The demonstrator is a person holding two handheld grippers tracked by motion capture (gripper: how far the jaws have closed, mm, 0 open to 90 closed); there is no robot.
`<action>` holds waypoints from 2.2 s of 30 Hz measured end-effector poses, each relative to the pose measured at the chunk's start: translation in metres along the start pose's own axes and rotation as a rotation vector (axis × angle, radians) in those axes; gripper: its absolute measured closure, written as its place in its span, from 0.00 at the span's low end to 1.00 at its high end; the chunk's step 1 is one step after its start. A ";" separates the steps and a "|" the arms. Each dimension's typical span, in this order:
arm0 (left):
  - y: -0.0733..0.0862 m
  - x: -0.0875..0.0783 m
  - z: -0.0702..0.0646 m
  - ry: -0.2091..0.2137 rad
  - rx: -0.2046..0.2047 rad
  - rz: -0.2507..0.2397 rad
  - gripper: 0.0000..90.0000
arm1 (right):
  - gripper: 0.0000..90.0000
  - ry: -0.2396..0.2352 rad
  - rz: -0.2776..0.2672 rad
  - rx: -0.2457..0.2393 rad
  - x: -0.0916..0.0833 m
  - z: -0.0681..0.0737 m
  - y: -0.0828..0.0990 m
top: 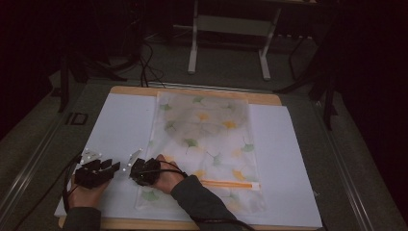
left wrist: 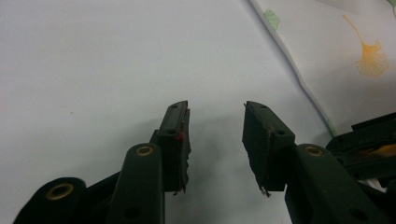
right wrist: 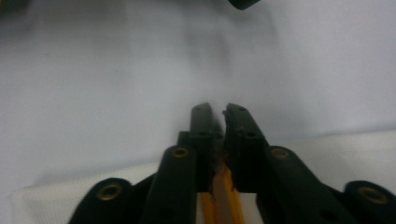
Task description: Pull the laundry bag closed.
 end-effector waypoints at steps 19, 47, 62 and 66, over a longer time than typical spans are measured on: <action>0.000 0.000 0.000 -0.002 0.001 0.001 0.68 | 0.93 0.009 -0.062 0.005 -0.014 0.001 0.001; 0.000 0.001 -0.001 -0.004 -0.003 0.001 0.68 | 0.89 0.000 -0.054 0.028 -0.032 -0.012 0.024; 0.001 -0.001 0.002 -0.010 -0.013 -0.006 0.68 | 0.84 0.041 -0.105 0.067 -0.014 -0.005 -0.002; 0.001 -0.001 0.002 -0.009 -0.010 -0.005 0.68 | 0.79 0.015 -0.096 0.040 -0.014 -0.001 0.000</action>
Point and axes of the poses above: each handheld gripper's, and its own axes: x roughly forward along the jaws, y roughly out of its underside, z roughly to its left, the point moved 1 cm from there along x, roughly forward along the jaws, and after that the axes turned 11 degrees about x, right-handed, at the moved point
